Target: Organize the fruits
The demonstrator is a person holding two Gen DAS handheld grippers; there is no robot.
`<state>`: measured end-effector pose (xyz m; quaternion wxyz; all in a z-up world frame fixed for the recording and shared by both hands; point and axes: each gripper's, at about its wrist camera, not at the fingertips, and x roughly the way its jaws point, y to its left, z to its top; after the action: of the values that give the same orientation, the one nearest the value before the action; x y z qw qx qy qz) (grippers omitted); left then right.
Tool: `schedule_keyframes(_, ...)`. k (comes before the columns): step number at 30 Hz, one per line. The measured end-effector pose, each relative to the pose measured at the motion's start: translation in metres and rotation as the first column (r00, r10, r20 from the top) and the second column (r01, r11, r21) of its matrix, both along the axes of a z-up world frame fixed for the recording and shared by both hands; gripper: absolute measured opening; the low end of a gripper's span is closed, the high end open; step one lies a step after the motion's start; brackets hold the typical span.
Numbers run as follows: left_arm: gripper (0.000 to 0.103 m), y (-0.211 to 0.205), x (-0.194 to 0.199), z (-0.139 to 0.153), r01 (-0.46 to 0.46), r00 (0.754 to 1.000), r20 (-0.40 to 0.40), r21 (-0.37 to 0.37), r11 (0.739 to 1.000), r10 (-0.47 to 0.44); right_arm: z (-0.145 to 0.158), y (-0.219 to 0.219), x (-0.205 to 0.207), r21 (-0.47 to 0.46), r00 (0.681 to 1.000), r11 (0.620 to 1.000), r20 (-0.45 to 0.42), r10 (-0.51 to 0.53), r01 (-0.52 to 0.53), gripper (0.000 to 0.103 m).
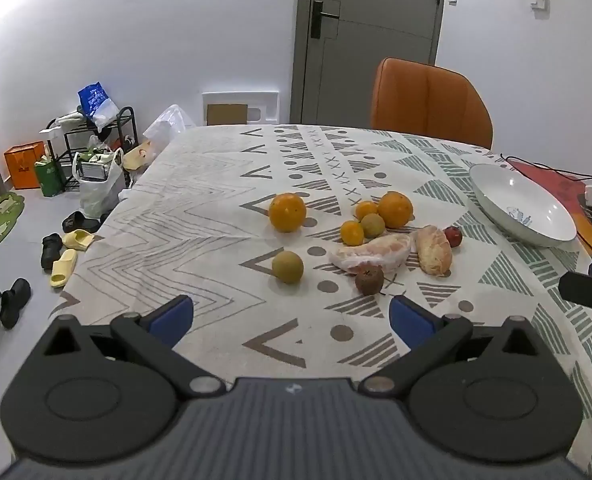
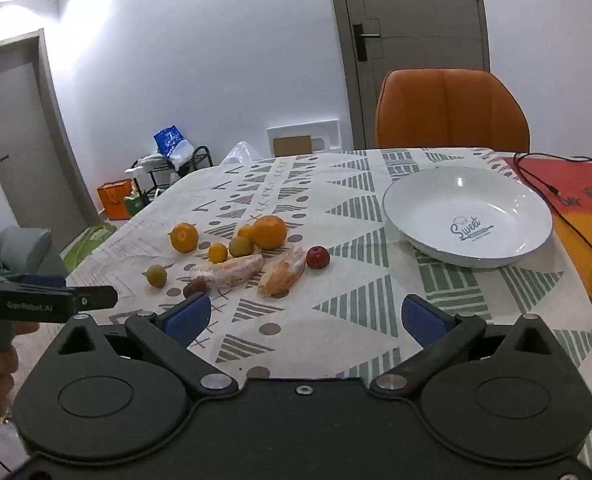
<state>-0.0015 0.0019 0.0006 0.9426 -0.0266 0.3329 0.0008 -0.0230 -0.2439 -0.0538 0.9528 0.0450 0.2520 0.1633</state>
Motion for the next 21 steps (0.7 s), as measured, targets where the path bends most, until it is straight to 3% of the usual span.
schedule_keyframes(21, 0.103, 0.0008, -0.0048, 0.006, 0.037, 0.999, 0.033, -0.025, 0.999, -0.036, 0.0005, 0.0026, -0.0002, -0.029, 1.0, 1.0, -0.017, 0.004, -0.005, 0.103)
